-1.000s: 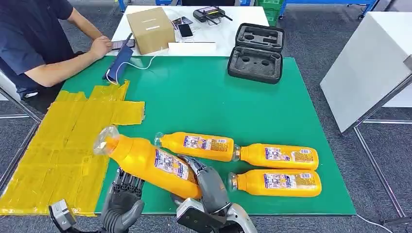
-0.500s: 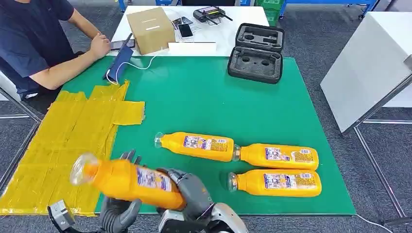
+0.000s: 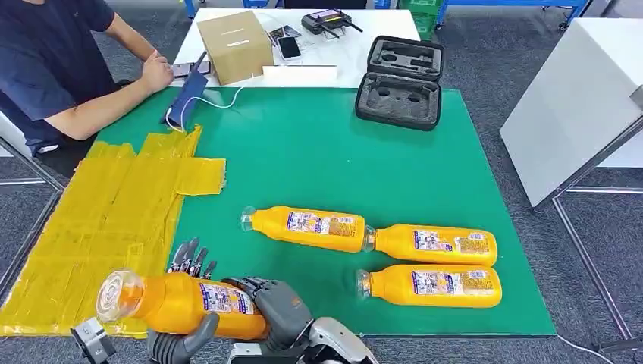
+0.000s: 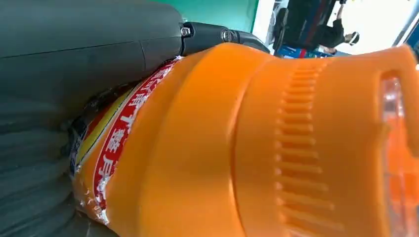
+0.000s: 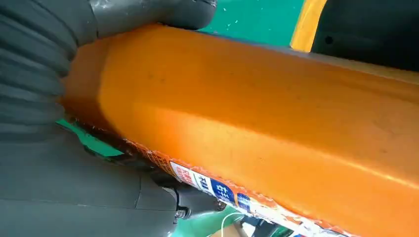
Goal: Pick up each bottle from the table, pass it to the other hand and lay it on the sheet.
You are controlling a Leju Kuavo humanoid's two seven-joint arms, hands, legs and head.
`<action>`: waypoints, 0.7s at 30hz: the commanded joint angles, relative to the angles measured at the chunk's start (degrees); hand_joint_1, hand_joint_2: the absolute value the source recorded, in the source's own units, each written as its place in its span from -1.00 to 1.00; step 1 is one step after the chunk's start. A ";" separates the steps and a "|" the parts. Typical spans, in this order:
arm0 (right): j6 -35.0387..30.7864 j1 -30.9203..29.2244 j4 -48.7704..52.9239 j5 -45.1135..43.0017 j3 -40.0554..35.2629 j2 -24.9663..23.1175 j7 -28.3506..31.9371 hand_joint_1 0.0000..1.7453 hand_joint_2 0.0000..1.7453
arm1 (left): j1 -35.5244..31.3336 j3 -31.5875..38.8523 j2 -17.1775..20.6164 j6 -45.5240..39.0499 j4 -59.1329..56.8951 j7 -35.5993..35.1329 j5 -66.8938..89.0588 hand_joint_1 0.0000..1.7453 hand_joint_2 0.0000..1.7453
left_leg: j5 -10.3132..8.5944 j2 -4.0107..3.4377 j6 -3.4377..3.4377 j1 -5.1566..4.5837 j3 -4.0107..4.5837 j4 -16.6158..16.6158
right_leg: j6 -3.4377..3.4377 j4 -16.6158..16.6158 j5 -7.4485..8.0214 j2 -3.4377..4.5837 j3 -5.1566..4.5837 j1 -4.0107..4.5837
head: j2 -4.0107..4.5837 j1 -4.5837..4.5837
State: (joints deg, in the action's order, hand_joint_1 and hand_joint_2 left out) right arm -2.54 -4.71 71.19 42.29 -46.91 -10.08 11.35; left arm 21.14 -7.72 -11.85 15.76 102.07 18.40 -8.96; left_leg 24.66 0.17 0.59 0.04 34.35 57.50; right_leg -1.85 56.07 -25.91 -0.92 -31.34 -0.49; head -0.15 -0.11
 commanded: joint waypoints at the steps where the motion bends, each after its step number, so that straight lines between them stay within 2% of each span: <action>1: 1.80 1.72 -4.87 0.75 -5.51 -0.39 0.60 1.00 1.00 | -3.20 -1.14 -0.67 -0.16 -1.85 -0.15 0.29 -1.00 1.00 | 0.00 0.11 -0.04 0.04 -0.11 -0.06 | 0.04 -0.08 -0.03 -0.07 0.17 0.04 | 0.00 -0.02; 2: 1.85 1.73 -4.77 0.80 -5.42 -0.30 0.59 1.00 1.00 | -3.21 -1.03 -0.98 -1.09 -1.64 0.10 1.77 -1.00 1.00 | -0.01 0.11 -0.04 0.02 -0.10 -0.07 | 0.04 -0.08 -0.03 -0.08 0.15 0.02 | 0.00 0.00; 3: 1.90 1.81 -4.68 0.99 -5.32 -0.36 0.52 1.00 1.00 | -3.25 -0.35 -1.73 -2.44 -1.30 0.63 3.35 -0.06 1.00 | 0.01 0.16 -0.07 0.05 -0.17 -0.09 | 0.07 -0.12 -0.06 -0.10 0.25 0.05 | 0.00 0.00; 4: 1.83 1.80 -4.75 1.20 -5.23 -0.42 0.31 1.00 1.00 | -3.39 -0.26 -1.95 -3.02 -0.88 1.52 5.05 1.00 1.00 | 0.01 0.14 -0.05 0.05 -0.14 -0.07 | 0.05 -0.11 -0.04 -0.10 0.21 0.05 | 0.00 -0.02; 19: -2.06 3.10 3.01 1.49 -0.02 0.04 -2.33 1.00 1.00 | -3.48 0.71 -1.83 -5.42 2.11 3.96 12.92 1.00 1.00 | 0.00 0.13 -0.04 0.02 -0.07 -0.03 | 0.04 -0.05 -0.04 -0.10 0.11 0.02 | 0.00 -0.02; 21: -3.49 2.80 4.71 1.65 1.65 -0.20 -3.11 1.00 1.00 | -3.83 1.08 -1.20 -4.17 2.04 2.49 11.36 1.00 1.00 | 0.00 0.11 -0.04 0.02 -0.03 -0.01 | 0.04 -0.03 -0.03 -0.07 0.07 0.02 | 0.00 0.00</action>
State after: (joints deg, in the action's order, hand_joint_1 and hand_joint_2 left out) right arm -4.13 -4.55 72.98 43.21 -46.69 -10.25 9.75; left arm 20.73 -7.50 -13.62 10.75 104.24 22.14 2.60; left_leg 24.66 0.17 0.58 0.04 34.35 57.50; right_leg -1.85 56.07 -25.91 -0.91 -31.36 -0.48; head -0.15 -0.11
